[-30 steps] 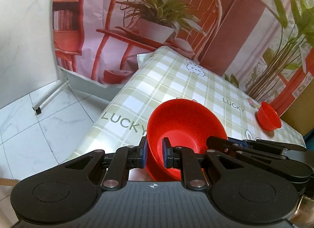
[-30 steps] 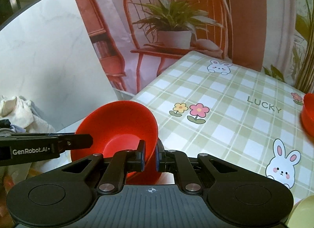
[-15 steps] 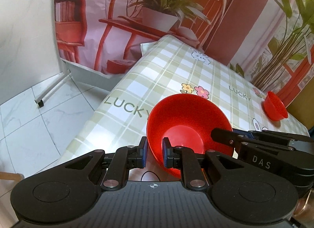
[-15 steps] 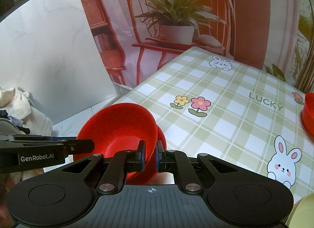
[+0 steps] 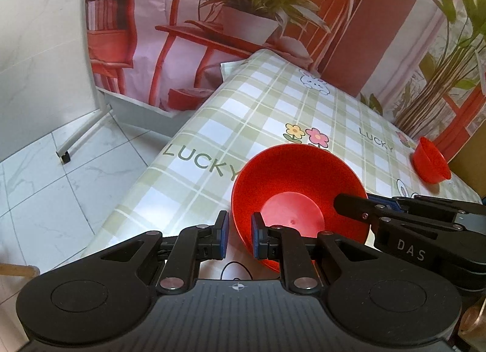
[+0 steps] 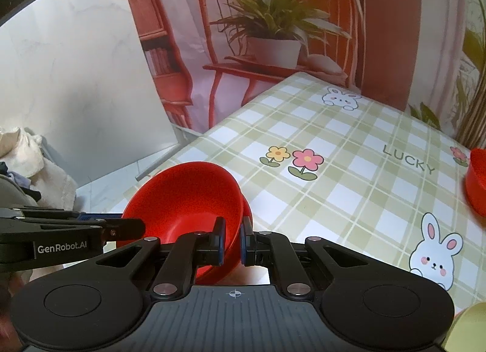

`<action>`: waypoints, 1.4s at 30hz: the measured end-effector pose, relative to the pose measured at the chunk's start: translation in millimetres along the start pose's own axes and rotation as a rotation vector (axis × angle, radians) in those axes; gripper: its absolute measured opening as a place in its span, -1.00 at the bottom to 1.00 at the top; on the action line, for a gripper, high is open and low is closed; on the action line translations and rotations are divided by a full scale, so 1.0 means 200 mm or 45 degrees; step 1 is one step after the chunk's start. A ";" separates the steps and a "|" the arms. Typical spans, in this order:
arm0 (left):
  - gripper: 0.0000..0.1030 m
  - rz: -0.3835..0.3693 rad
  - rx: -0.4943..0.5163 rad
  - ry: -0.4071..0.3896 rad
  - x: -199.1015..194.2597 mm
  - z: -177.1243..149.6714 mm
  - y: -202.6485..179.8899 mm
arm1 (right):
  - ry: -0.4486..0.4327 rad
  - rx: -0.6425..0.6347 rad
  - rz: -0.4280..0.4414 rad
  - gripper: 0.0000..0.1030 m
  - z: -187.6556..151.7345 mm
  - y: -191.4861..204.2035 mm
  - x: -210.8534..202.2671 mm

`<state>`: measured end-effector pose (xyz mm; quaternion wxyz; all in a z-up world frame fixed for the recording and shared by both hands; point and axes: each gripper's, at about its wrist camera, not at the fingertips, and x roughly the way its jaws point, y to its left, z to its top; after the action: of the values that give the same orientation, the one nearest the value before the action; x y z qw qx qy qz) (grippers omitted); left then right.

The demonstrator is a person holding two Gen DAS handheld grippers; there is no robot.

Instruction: Organize plates and bowls

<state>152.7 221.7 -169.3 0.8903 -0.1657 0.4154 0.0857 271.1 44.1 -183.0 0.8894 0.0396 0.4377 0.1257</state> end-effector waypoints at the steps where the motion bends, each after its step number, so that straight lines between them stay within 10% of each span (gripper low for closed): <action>1: -0.68 0.002 -0.002 -0.001 0.00 0.00 0.00 | -0.001 -0.003 -0.003 -0.82 0.00 0.00 0.00; 23: -0.67 -0.048 0.111 -0.213 -0.24 0.14 -0.23 | -0.197 0.143 -0.020 -0.71 0.05 -0.24 -0.28; 27: -0.36 -0.063 0.193 -0.279 -0.31 0.15 -0.39 | -0.277 0.190 -0.058 -0.68 0.03 -0.37 -0.42; 30: 0.32 -0.063 0.242 -0.354 -0.36 0.14 -0.51 | -0.326 0.221 -0.074 -0.49 -0.01 -0.48 -0.53; 34: 0.61 -0.091 0.299 -0.408 -0.39 0.12 -0.66 | -0.400 0.242 -0.125 -0.06 -0.09 -0.62 -0.68; 42: 0.64 -0.092 0.306 -0.398 -0.40 0.11 -0.89 | -0.536 0.285 -0.237 0.75 -0.25 -0.86 -0.97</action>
<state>168.7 63.8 -55.1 0.9599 -0.0576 0.2730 0.0281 149.8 -173.3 -95.6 0.9588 0.1225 0.2557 -0.0170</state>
